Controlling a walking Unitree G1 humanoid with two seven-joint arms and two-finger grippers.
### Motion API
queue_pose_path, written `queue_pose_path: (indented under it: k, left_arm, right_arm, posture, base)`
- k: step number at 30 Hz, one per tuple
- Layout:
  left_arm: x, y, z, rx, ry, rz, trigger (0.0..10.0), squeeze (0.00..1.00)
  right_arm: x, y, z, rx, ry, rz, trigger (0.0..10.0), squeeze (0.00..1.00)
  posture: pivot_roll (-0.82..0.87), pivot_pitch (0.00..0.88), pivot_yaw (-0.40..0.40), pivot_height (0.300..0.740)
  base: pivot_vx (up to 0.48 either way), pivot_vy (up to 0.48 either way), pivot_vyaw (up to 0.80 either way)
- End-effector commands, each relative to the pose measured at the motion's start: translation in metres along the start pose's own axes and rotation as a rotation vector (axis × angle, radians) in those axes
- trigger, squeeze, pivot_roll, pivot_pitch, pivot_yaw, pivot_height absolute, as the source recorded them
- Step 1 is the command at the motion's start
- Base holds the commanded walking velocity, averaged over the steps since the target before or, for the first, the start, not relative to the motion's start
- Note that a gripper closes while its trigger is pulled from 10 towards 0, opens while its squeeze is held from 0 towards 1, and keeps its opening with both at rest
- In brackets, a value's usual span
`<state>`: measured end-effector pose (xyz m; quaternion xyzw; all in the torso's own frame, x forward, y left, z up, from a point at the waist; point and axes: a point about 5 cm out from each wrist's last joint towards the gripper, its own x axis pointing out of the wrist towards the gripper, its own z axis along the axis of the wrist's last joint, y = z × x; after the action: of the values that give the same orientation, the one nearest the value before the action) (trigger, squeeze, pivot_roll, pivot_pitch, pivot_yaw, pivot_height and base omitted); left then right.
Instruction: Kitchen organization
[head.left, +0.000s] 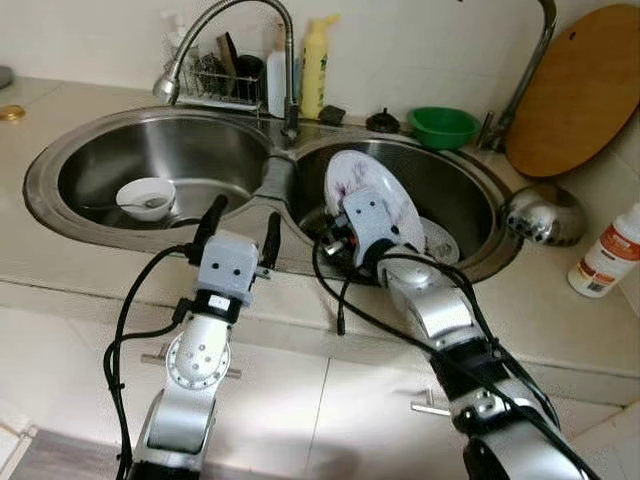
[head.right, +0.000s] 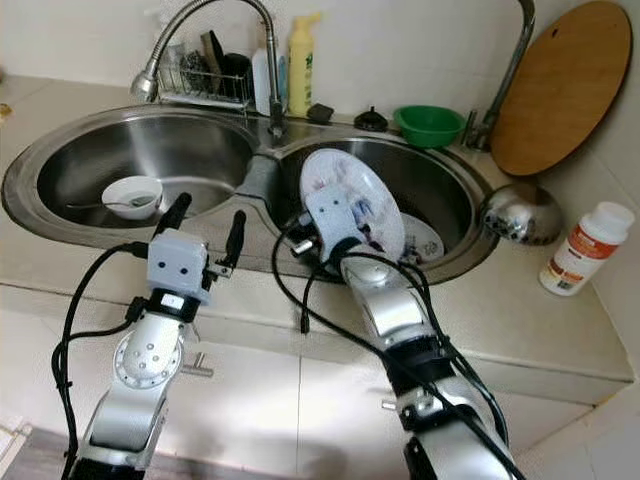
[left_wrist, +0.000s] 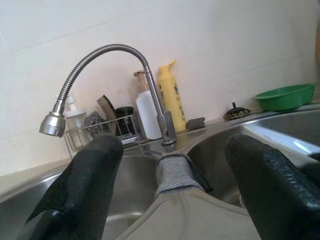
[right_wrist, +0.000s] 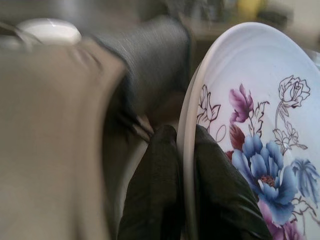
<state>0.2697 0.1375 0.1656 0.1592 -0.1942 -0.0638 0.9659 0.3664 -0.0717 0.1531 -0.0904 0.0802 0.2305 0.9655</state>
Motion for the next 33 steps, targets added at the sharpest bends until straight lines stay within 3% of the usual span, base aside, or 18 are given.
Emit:
queue_pose_path:
  k: [1, 8, 9, 10, 11, 21, 26, 27, 30, 31, 33]
  left_arm:
    - [0.002, -0.001, 0.004, 0.002, -0.018, 0.000, 10.0, 0.00]
    - [0.002, -0.002, 0.004, 0.002, -0.019, 0.002, 10.0, 0.00]
    - [0.002, -0.002, 0.004, 0.002, -0.019, 0.002, 10.0, 0.00]
    - [0.002, -0.002, 0.004, 0.002, -0.019, 0.002, 10.0, 0.00]
    - [0.002, -0.002, 0.004, 0.002, -0.019, 0.003, 10.0, 0.00]
    - [0.001, -0.002, 0.003, -0.001, -0.014, 0.003, 10.0, 0.00]
    - [0.001, -0.002, 0.004, -0.015, -0.014, 0.007, 10.0, 0.00]
    - [0.000, -0.002, 0.004, -0.022, -0.012, 0.008, 10.0, 0.00]
    - [-0.001, -0.002, 0.004, -0.027, -0.011, 0.007, 10.0, 0.00]
    - [-0.001, -0.002, 0.004, -0.028, -0.010, 0.006, 10.0, 0.00]
    - [-0.001, -0.001, 0.004, -0.029, -0.009, 0.007, 10.0, 0.00]
  right_arm:
    - [0.002, -0.015, 0.004, 0.044, 0.031, -0.056, 10.0, 0.00]
    - [0.007, -0.022, -0.011, 0.165, 0.150, -0.065, 10.0, 0.00]
    - [0.007, -0.022, -0.013, 0.175, 0.160, -0.063, 10.0, 0.92]
    - [0.007, -0.022, -0.014, 0.180, 0.166, -0.064, 10.0, 0.92]
    - [0.007, -0.022, -0.015, 0.185, 0.169, -0.062, 10.0, 1.00]
    - [0.006, -0.026, -0.004, 0.213, 0.087, -0.087, 10.0, 1.00]
    - [-0.003, -0.037, 0.021, 0.226, -0.099, -0.169, 10.0, 1.00]
    - [-0.012, -0.041, 0.032, 0.199, -0.185, -0.222, 10.0, 1.00]
    - [-0.022, -0.044, 0.039, 0.152, -0.241, -0.272, 10.0, 1.00]
    - [-0.027, -0.044, 0.042, 0.107, -0.266, -0.295, 10.0, 0.00]
    - [-0.036, -0.043, 0.047, 0.055, -0.312, -0.319, 10.0, 0.00]
  posture:
    - [0.10, 0.000, -0.088, 0.740]
    - [0.10, 0.000, -0.088, 0.740]
    - [0.10, 0.000, -0.088, 0.740]
    - [0.10, 0.000, -0.088, 0.740]
    - [0.10, 0.000, -0.088, 0.740]
    - [0.09, 0.000, -0.084, 0.740]
    - [0.09, 0.000, -0.087, 0.740]
    - [0.09, 0.000, -0.089, 0.740]
    - [0.09, 0.000, -0.089, 0.740]
    - [0.09, 0.000, -0.090, 0.740]
    - [0.09, 0.000, -0.088, 0.740]
  base:
    - [0.000, 0.000, 0.00]
    - [0.000, 0.000, 0.00]
    - [0.000, 0.000, 0.00]
    - [0.000, 0.000, 0.00]
    - [0.000, 0.000, 0.00]
    - [0.000, 0.000, 0.00]
    - [0.000, 0.000, 0.00]
    - [0.000, 0.000, 0.00]
    - [0.000, 0.000, 0.00]
    - [0.000, 0.000, 0.00]
    - [0.000, 0.000, 0.00]
